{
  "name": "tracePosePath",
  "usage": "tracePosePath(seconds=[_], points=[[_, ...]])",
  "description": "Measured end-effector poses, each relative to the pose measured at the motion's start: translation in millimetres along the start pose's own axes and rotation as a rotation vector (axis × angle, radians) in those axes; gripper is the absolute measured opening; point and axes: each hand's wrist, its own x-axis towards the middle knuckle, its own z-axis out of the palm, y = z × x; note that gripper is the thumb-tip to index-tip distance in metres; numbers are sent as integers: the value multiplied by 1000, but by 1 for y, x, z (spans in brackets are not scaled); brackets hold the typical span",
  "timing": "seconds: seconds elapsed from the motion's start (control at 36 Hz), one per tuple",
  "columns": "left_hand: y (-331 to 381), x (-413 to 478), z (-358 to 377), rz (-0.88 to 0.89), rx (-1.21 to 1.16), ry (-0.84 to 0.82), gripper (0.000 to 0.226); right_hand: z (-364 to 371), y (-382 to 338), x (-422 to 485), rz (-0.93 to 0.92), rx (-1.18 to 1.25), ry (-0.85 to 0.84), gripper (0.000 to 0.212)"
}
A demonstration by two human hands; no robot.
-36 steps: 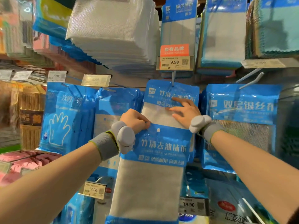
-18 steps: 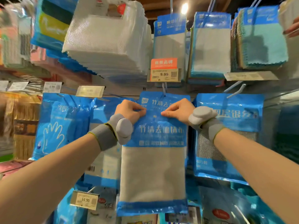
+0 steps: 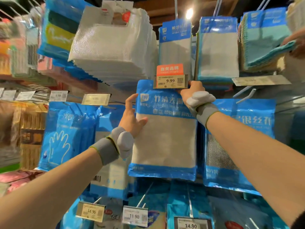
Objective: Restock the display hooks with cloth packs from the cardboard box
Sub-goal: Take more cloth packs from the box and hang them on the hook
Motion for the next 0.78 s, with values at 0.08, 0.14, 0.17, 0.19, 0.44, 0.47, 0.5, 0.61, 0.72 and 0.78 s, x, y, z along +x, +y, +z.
tracePosePath(seconds=[0.08,0.14,0.17,0.19,0.44,0.47,0.5,0.61,0.72,0.78], points=[[-1,-2,0,-31,28,-27,69,2,-2,1,35,-29,16,29],[-2,-2,1,-63,40,-40,69,2,-3,1,43,-44,30,27],[-4,-2,3,-83,45,-41,70,2,-2,1,44,-52,25,28],[-6,-2,3,-101,54,-42,71,1,-2,1,46,-59,14,30],[-20,-6,8,-188,181,-141,76,26,20,-11,-100,-322,198,51],[-21,-6,9,-191,187,-152,76,30,23,-17,-133,-346,262,59],[-21,-4,8,-194,196,-151,76,33,26,-25,-159,-337,313,64],[-27,-4,15,-232,204,-153,72,53,57,-57,-271,-351,241,64],[-31,-11,22,-253,243,-127,76,66,88,-71,-326,-434,60,76],[-32,-13,24,-264,320,-124,71,68,94,-66,-290,-483,25,76]])
